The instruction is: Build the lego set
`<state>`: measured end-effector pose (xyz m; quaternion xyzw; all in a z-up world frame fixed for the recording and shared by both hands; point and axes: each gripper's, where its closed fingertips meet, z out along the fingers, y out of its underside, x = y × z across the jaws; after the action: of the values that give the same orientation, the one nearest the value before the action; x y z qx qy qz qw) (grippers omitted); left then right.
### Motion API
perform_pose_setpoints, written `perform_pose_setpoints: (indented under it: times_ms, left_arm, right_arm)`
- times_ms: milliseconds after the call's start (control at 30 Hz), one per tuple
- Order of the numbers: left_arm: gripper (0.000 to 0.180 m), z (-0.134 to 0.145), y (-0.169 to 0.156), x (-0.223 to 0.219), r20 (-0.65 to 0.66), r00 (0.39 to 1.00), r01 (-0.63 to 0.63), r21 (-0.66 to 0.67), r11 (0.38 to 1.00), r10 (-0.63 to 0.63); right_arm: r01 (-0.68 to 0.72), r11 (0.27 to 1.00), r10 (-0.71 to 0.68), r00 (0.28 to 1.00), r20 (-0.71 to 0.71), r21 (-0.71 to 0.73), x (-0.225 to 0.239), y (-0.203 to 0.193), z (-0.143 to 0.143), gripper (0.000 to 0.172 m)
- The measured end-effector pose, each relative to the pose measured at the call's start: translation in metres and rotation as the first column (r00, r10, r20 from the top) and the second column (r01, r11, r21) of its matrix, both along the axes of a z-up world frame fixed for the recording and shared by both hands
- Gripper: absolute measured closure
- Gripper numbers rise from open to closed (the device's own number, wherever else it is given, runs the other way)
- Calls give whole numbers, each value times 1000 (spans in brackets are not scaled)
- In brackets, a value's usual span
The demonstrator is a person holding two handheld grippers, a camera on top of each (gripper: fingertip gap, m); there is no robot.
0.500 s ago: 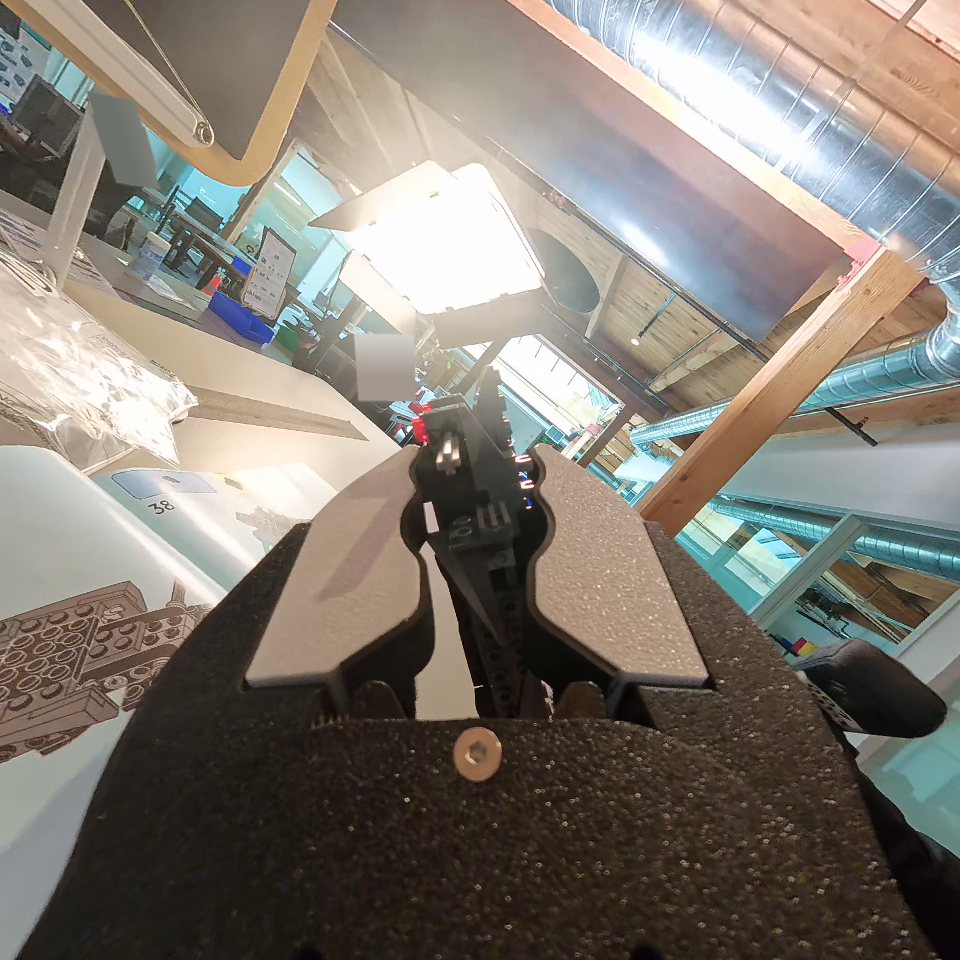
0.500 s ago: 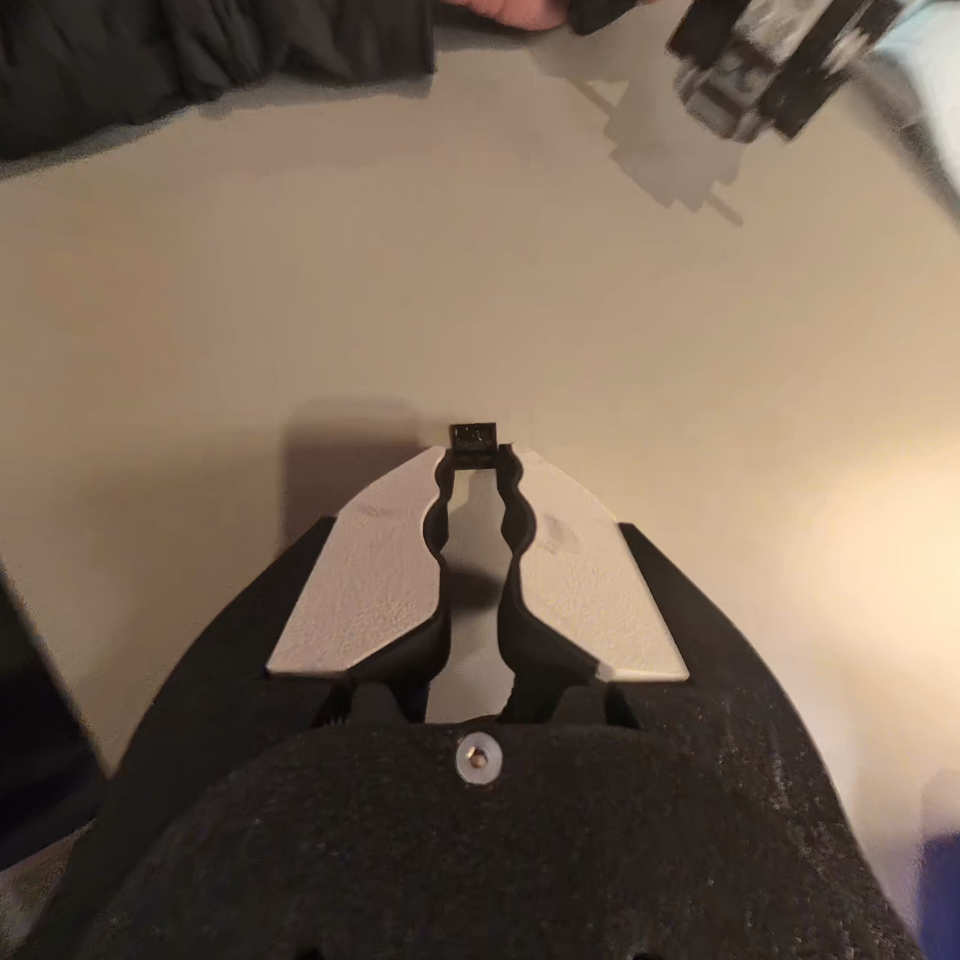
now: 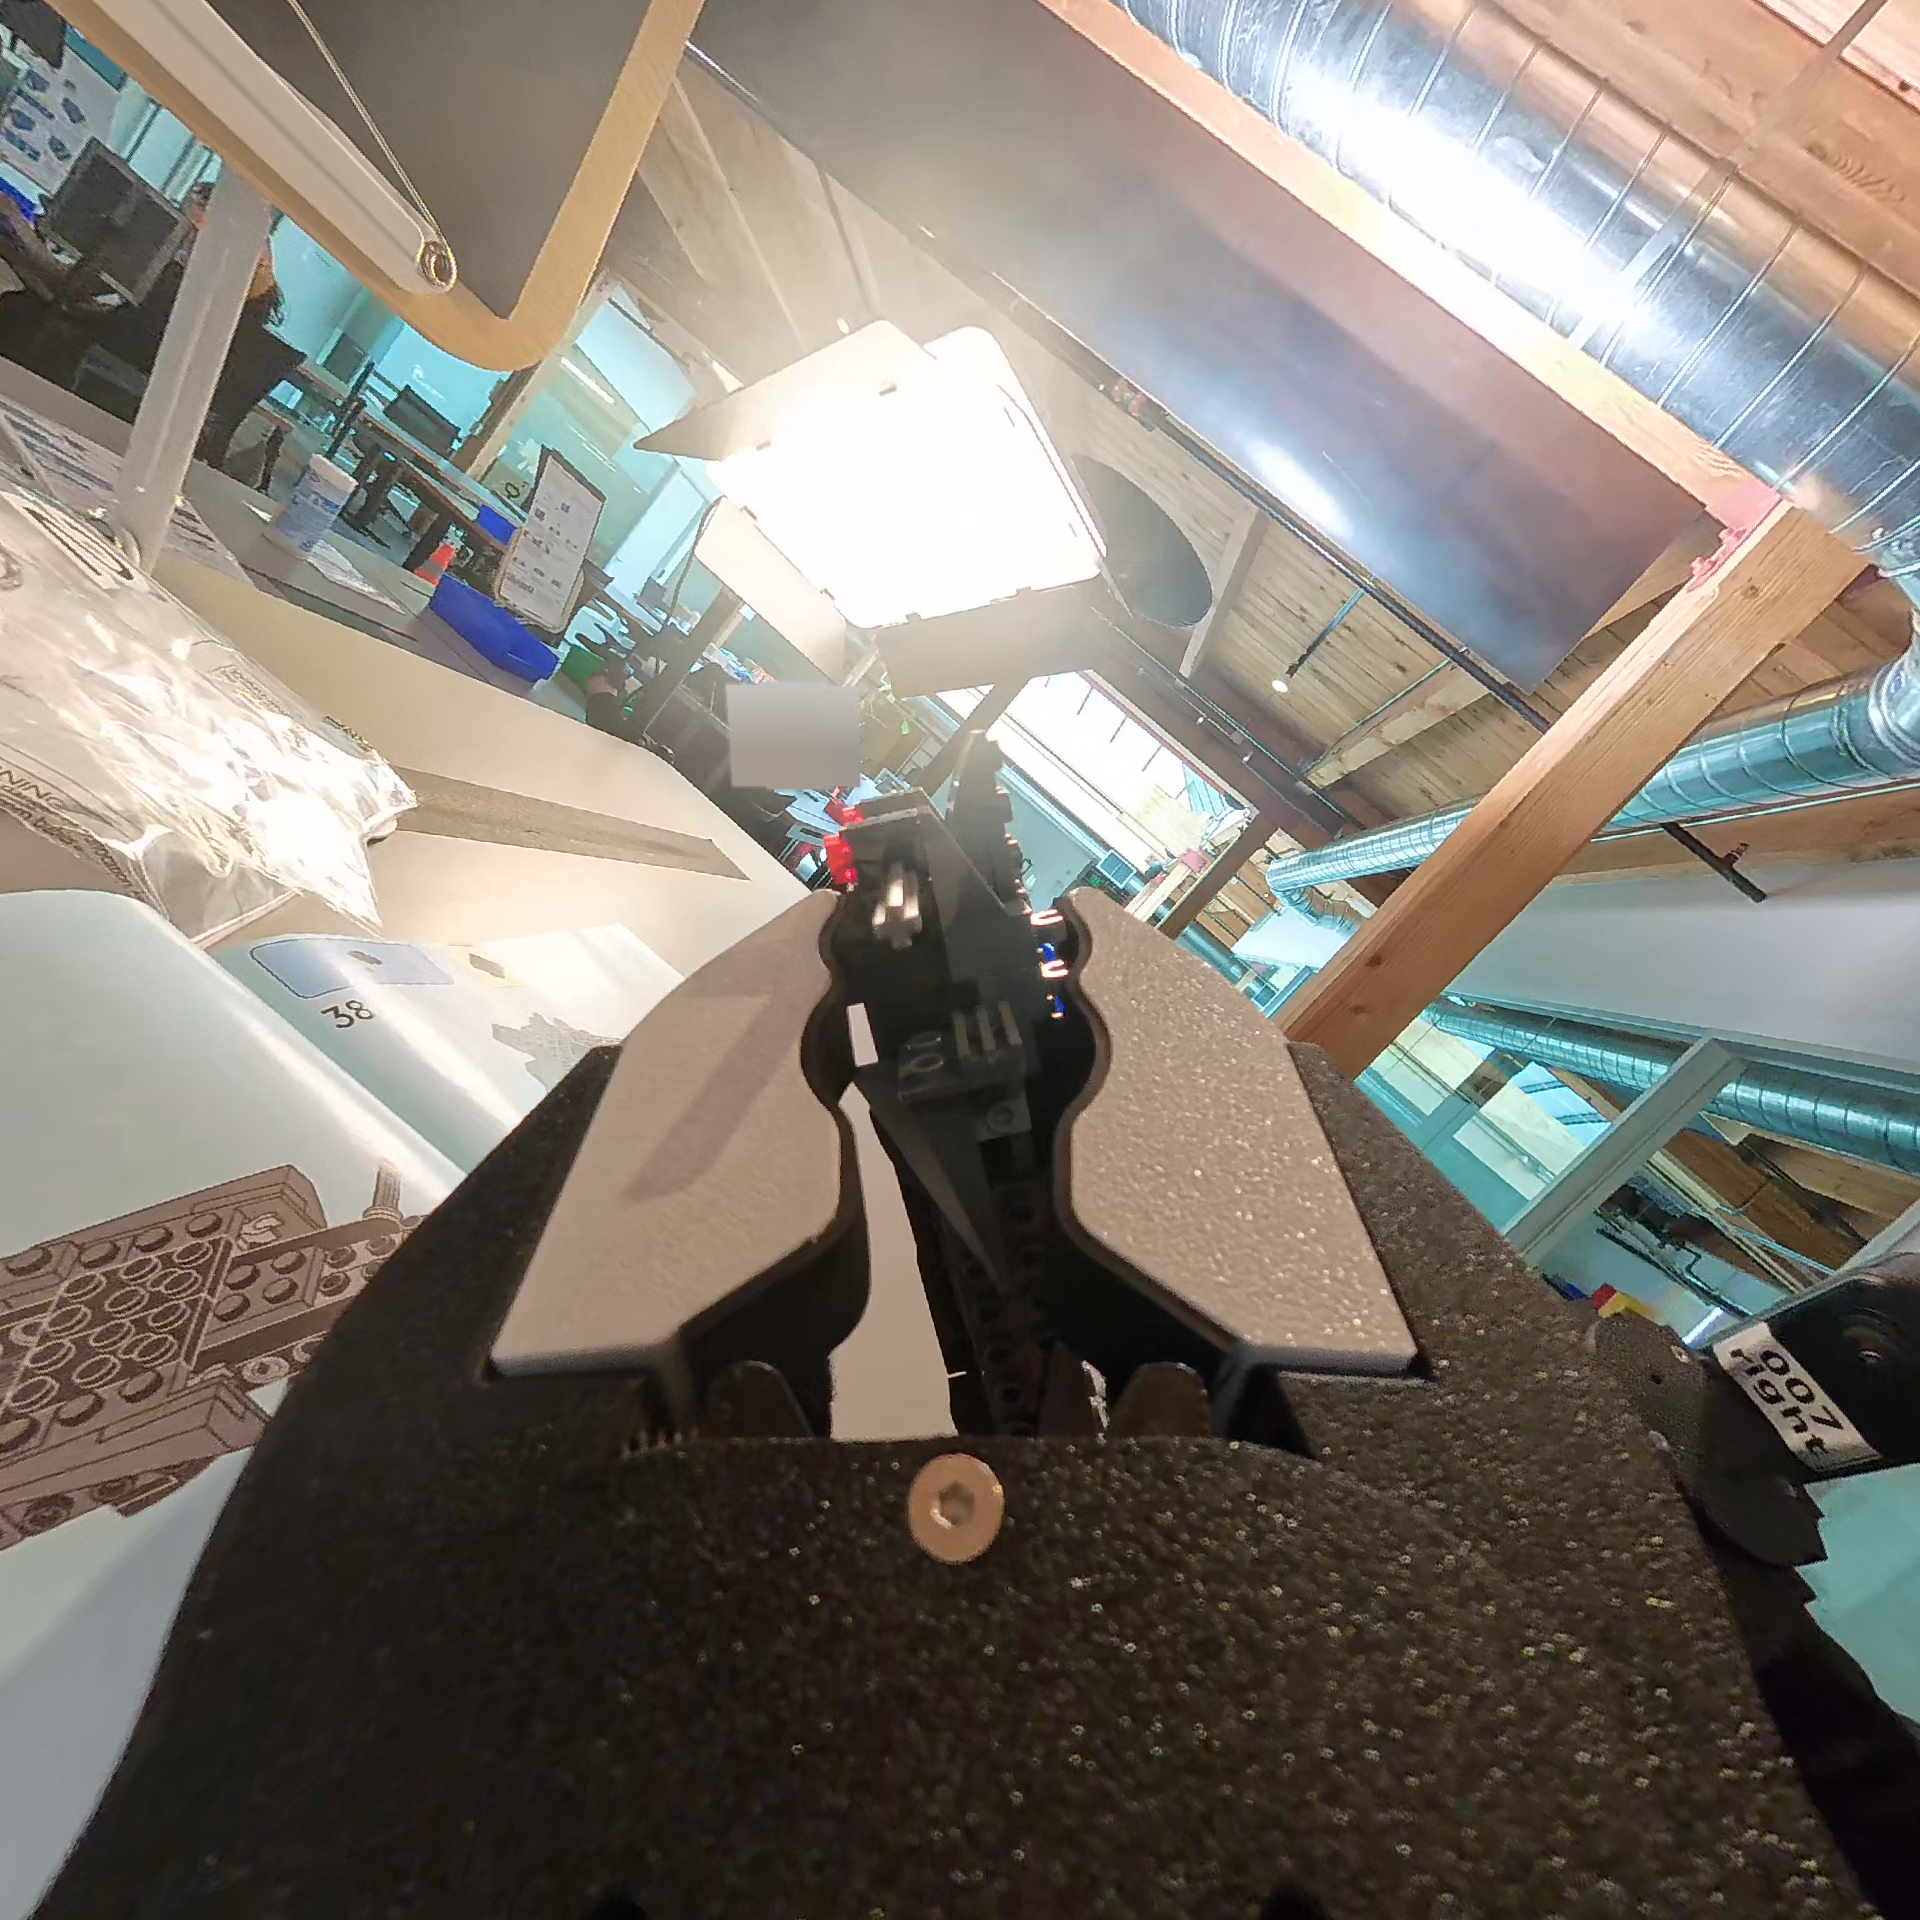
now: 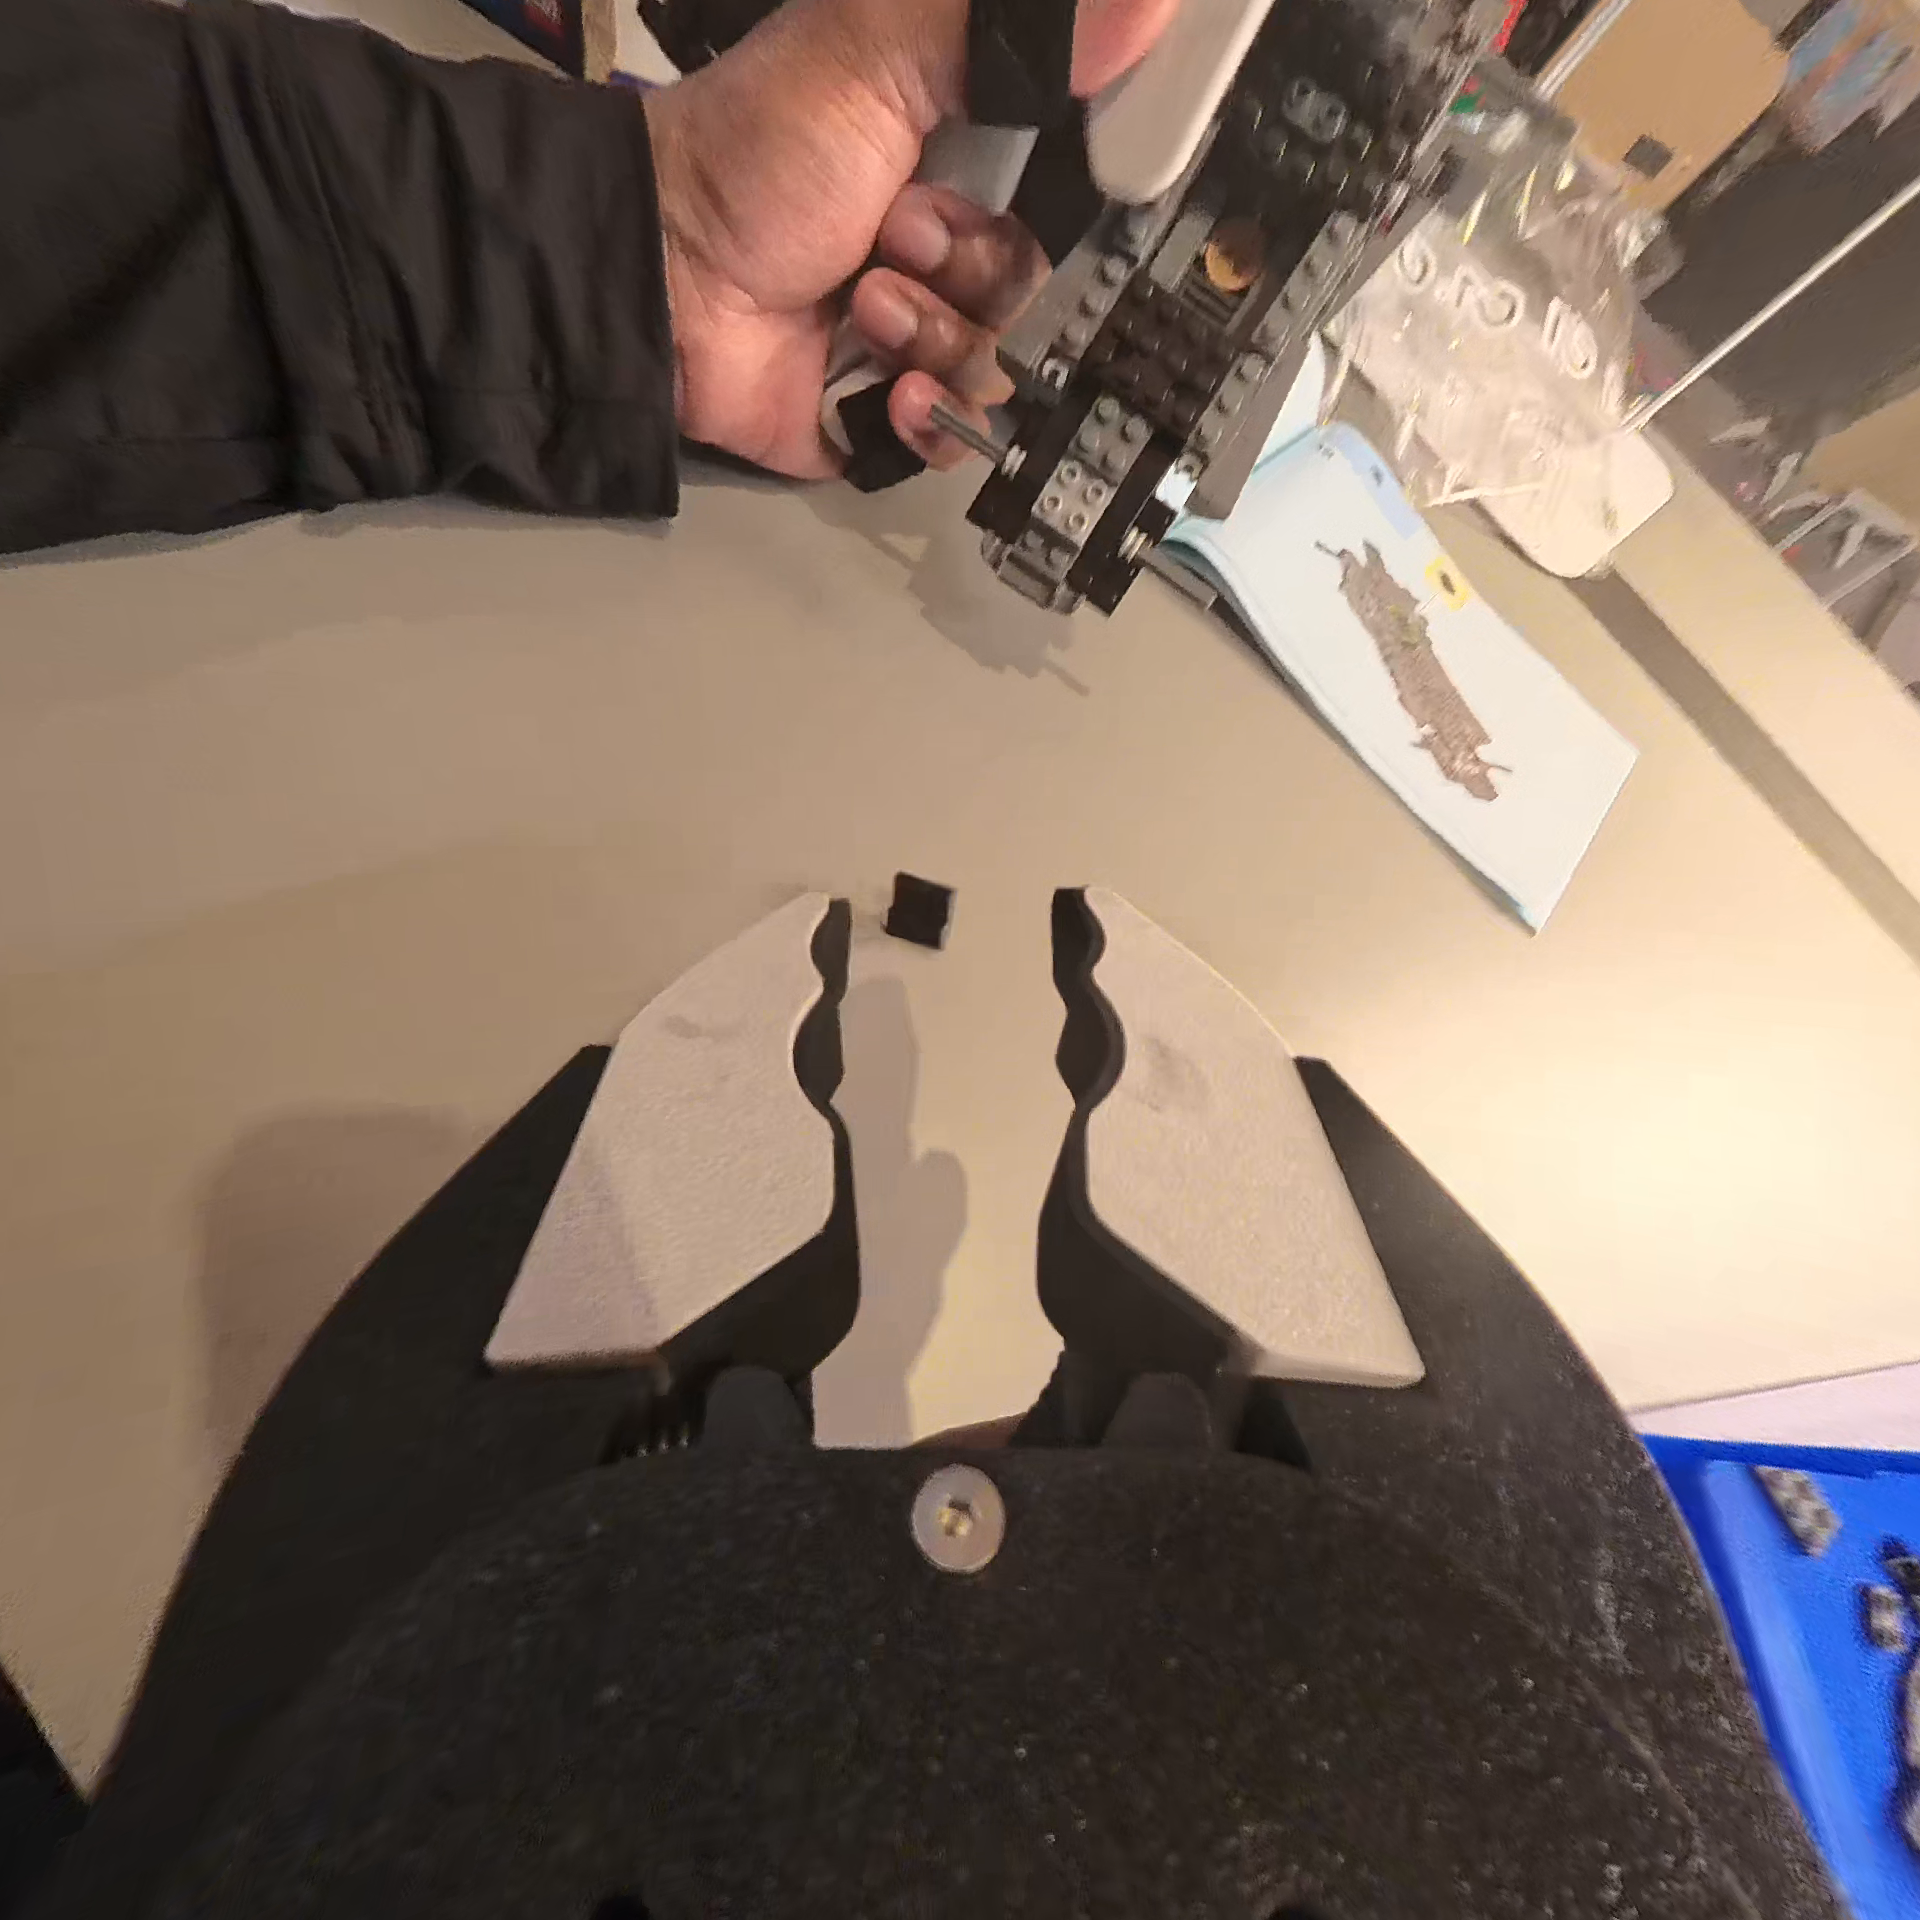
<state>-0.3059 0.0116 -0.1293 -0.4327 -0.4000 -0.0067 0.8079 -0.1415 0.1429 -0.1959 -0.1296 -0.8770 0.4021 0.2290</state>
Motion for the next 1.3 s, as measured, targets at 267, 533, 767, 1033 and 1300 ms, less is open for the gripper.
perform_pose_setpoints:
  times_ms: [267,533,767,1033,1300]
  left_arm:
    - [144,-2,8,-2,-5,1000,11,-41,999,-11]
    - [144,-2,6,-4,1,1000,13,-22,1000,-13]
    - [144,-2,5,-5,6,1000,17,-9,1000,-17]
    - [144,-2,4,-6,11,1000,18,0,1000,-18]
    - [144,-2,4,-6,12,1000,15,-2,1000,-15]
  right_arm:
    - [77,995,-87,980,180,63,-16,-7,-35,135]
    - [128,984,-165,914,370,120,-24,-19,-63,142]
    - [119,990,-127,986,106,74,-39,-26,-27,156]
    - [128,992,-128,990,-66,-15,-36,-19,14,134]
    - [165,986,-164,983,88,-2,-34,-16,-22,136]
